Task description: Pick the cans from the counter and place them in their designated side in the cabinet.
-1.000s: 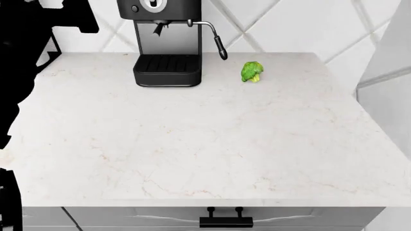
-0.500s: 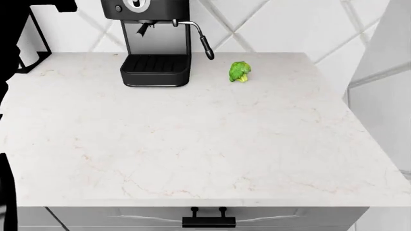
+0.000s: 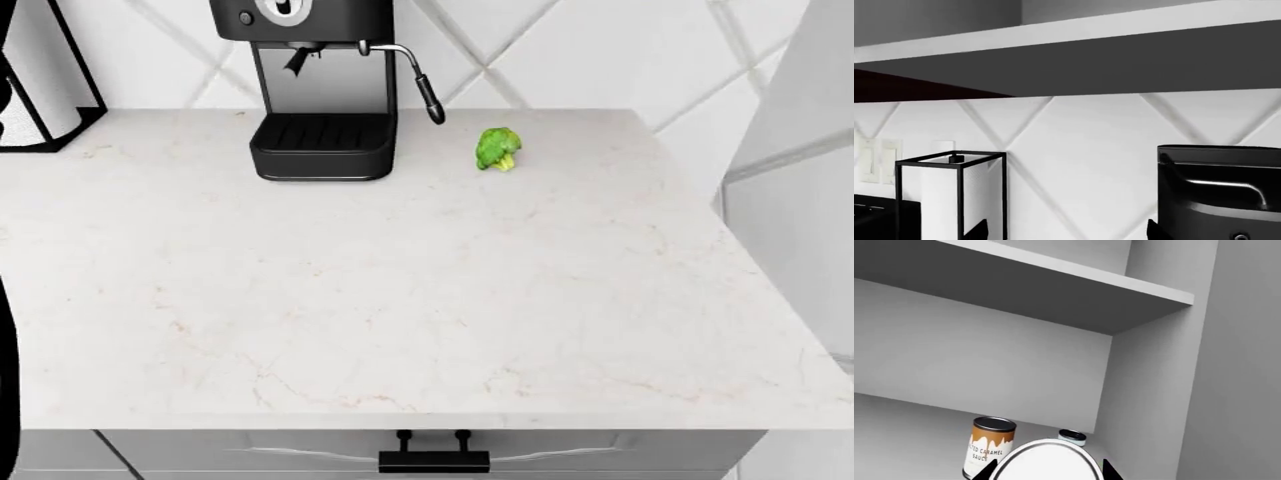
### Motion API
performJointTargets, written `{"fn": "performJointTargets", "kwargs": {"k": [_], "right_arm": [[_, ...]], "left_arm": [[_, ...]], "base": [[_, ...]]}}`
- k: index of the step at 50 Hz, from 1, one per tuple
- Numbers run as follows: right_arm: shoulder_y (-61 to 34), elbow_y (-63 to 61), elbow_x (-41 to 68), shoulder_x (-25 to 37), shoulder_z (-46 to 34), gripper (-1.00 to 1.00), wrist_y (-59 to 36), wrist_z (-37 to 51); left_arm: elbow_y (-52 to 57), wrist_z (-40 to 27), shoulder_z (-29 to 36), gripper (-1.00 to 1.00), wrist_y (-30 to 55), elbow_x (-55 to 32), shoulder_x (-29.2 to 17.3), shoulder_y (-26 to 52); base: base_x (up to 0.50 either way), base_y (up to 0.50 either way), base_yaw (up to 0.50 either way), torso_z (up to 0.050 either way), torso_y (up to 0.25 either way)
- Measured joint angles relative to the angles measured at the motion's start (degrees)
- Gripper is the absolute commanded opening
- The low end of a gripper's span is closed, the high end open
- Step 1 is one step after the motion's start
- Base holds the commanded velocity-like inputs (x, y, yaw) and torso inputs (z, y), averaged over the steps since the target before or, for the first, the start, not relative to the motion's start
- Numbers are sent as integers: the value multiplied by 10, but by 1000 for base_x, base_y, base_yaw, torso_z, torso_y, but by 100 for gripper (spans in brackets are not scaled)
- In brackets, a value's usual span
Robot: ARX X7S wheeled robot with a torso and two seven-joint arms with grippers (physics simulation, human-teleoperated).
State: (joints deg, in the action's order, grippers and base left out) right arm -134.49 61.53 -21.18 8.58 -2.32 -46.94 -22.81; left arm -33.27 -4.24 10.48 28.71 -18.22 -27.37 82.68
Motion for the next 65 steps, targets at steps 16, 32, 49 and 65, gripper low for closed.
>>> {"fn": "performJointTargets", "kwargs": {"k": [16, 32, 49, 65], "right_arm": [[-1, 0, 1, 0, 0, -100, 1, -1], [0, 0, 2, -1, 0, -100, 1, -1], [0, 0, 2, -1, 0, -100, 1, -1], [0, 1, 2, -1, 0, -100, 1, -1]], "left_arm": [[-69, 98, 24, 100, 11, -3, -30, 54], [-105, 132, 31, 100, 7, -2, -42, 77], [-103, 141, 34, 100, 11, -3, -47, 80], [-87, 140, 32, 100, 20, -6, -54, 72]], "base": [[120, 0, 0, 0, 0], [317, 0, 0, 0, 1], [321, 0, 0, 0, 1], [21, 0, 0, 1, 1]]}}
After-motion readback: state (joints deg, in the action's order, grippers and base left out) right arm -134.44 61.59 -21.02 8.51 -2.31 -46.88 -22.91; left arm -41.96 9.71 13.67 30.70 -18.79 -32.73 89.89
